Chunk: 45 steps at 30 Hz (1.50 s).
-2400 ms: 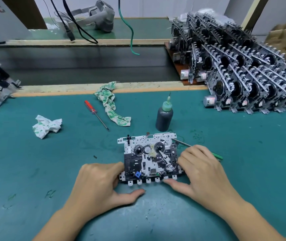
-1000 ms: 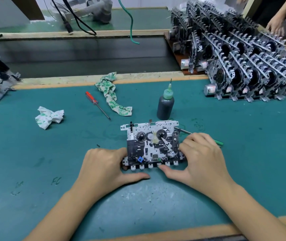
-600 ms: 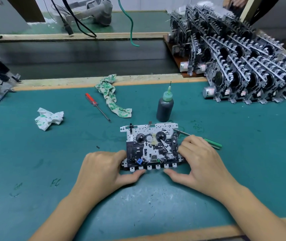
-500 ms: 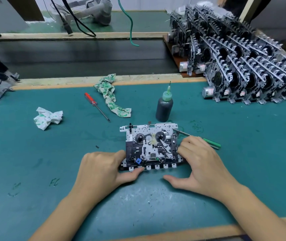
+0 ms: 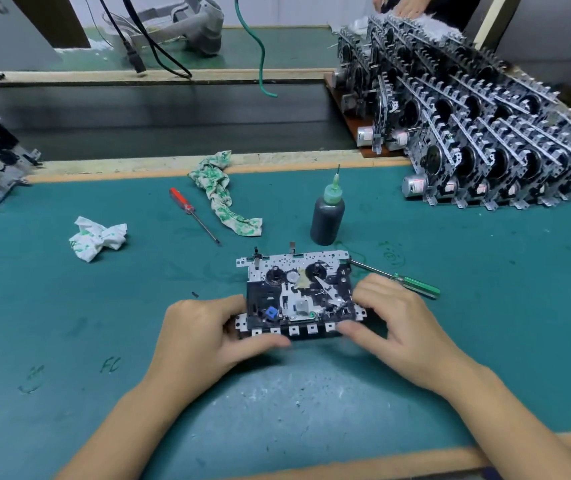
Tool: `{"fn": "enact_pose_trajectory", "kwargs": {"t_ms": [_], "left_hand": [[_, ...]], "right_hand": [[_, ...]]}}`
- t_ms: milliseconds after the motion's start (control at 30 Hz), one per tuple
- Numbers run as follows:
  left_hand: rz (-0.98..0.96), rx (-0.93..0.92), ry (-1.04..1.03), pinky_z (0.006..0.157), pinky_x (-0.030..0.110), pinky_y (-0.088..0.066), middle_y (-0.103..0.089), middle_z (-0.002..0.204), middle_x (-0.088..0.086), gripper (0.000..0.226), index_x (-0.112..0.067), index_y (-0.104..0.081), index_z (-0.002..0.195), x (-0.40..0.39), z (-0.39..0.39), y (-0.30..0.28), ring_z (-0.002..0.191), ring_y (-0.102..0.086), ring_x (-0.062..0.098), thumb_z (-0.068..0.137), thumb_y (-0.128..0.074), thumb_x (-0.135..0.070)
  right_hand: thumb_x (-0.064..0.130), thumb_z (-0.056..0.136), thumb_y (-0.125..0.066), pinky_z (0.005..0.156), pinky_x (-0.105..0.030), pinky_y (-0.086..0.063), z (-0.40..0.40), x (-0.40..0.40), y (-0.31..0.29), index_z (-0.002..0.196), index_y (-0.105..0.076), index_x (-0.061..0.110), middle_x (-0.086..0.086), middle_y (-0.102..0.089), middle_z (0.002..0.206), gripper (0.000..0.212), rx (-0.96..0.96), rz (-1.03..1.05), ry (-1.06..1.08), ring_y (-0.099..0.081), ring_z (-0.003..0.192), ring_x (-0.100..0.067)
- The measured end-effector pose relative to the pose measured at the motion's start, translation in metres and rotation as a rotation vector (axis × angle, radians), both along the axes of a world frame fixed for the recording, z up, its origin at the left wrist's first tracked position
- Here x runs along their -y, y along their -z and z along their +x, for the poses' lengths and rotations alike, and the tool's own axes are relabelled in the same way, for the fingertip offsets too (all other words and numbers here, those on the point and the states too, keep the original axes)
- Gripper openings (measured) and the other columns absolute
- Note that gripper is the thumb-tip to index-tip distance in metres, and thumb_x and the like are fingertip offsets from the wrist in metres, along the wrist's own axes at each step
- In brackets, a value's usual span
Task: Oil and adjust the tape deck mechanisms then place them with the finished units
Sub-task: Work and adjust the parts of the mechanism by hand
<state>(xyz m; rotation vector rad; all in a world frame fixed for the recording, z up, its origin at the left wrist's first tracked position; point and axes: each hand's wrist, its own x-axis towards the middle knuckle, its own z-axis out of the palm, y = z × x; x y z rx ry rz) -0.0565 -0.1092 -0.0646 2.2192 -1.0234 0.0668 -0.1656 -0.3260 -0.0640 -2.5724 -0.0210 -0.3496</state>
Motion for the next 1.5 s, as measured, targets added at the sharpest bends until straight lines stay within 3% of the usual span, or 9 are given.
{"fn": "enact_pose_trajectory", "kwargs": {"t_ms": [100, 200, 400, 533, 700, 833, 967, 1300, 1500], "left_hand": [[-0.179, -0.102, -0.007, 0.044, 0.012, -0.019, -0.031, 0.053, 0.003, 0.054, -0.030, -0.043, 0.061, 0.000, 0.000, -0.007, 0.050, -0.018, 0.011, 0.075, -0.039, -0.083], [-0.360, -0.240, -0.026, 0.043, 0.028, -0.018, -0.022, 0.044, 0.005, 0.067, -0.017, -0.036, 0.053, 0.001, -0.005, -0.009, 0.046, -0.017, 0.009, 0.081, -0.039, -0.077], [-0.402, -0.479, -0.101, 0.040, 0.023, -0.020, -0.025, 0.033, -0.003, 0.067, -0.010, -0.024, 0.042, 0.004, -0.005, -0.010, 0.035, -0.022, 0.011, 0.078, -0.047, -0.062], [-0.318, -0.394, -0.134, 0.045, 0.034, -0.021, -0.024, 0.036, 0.002, 0.068, -0.007, -0.028, 0.046, 0.006, -0.002, -0.014, 0.039, -0.022, 0.012, 0.081, -0.041, -0.063], [-0.043, 0.057, -0.277, 0.049, 0.028, -0.032, -0.043, 0.047, -0.008, 0.048, -0.025, -0.044, 0.053, 0.001, 0.006, -0.026, 0.048, -0.040, 0.009, 0.081, -0.036, -0.063], [-0.255, -0.004, -0.113, 0.073, 0.030, -0.046, -0.062, 0.082, -0.012, 0.031, -0.021, -0.063, 0.079, 0.012, 0.012, -0.040, 0.082, -0.056, 0.010, 0.083, -0.050, -0.048], [-0.265, -0.128, 0.204, 0.091, 0.022, -0.040, -0.065, 0.099, -0.012, 0.018, -0.027, -0.070, 0.092, 0.027, 0.012, -0.046, 0.101, -0.056, 0.009, 0.084, -0.059, -0.039], [-0.222, -0.161, 0.358, 0.087, 0.021, -0.042, -0.066, 0.099, -0.012, 0.015, -0.023, -0.074, 0.094, 0.035, 0.014, -0.041, 0.095, -0.057, 0.005, 0.083, -0.067, -0.029], [-0.243, -0.140, 0.382, 0.092, 0.022, -0.040, -0.066, 0.100, -0.014, 0.019, -0.028, -0.069, 0.102, 0.036, 0.013, -0.039, 0.101, -0.055, 0.009, 0.086, -0.059, -0.031]], "right_hand": [[0.056, 0.085, -0.045, 0.058, -0.038, -0.038, 0.001, -0.006, -0.010, 0.053, -0.051, 0.015, -0.003, -0.048, 0.054, 0.052, 0.000, 0.279, 0.039, -0.046, 0.057, -0.018], [0.062, 0.079, -0.045, 0.052, -0.024, -0.037, 0.008, -0.014, -0.022, 0.039, -0.050, 0.027, -0.010, -0.052, 0.045, 0.053, 0.016, 0.506, 0.142, -0.047, 0.043, -0.012], [0.074, 0.072, -0.039, 0.050, -0.012, -0.035, 0.017, -0.014, -0.026, 0.036, -0.053, 0.015, -0.012, -0.048, 0.036, 0.071, -0.168, 0.541, 0.211, -0.046, 0.037, -0.011], [0.071, 0.076, -0.034, 0.054, -0.011, -0.033, 0.016, -0.014, -0.027, 0.041, -0.054, 0.010, -0.015, -0.045, 0.038, 0.073, -0.123, 0.437, 0.195, -0.040, 0.037, -0.009], [0.079, 0.066, -0.035, 0.055, -0.025, -0.034, 0.019, -0.003, -0.034, 0.059, -0.050, 0.021, 0.003, -0.052, 0.056, 0.061, -0.080, 0.019, 0.226, -0.048, 0.060, -0.012], [0.063, 0.060, -0.068, 0.081, -0.021, -0.046, 0.022, 0.000, -0.034, 0.096, -0.054, 0.039, 0.018, -0.060, 0.094, 0.046, -0.117, 0.354, 0.014, -0.058, 0.095, -0.006], [0.050, 0.061, -0.073, 0.087, -0.017, -0.043, 0.023, -0.007, -0.025, 0.095, -0.062, 0.040, 0.019, -0.066, 0.095, 0.037, -0.068, 0.510, -0.049, -0.061, 0.094, -0.006], [0.023, 0.055, -0.088, 0.082, -0.024, -0.047, 0.024, -0.013, -0.022, 0.083, -0.068, 0.031, 0.001, -0.068, 0.088, 0.035, -0.064, 0.627, 0.042, -0.063, 0.083, -0.008], [0.032, 0.051, -0.090, 0.079, -0.023, -0.046, 0.027, -0.011, -0.025, 0.083, -0.069, 0.028, 0.003, -0.067, 0.084, 0.039, -0.086, 0.660, 0.038, -0.062, 0.078, -0.006]]}}
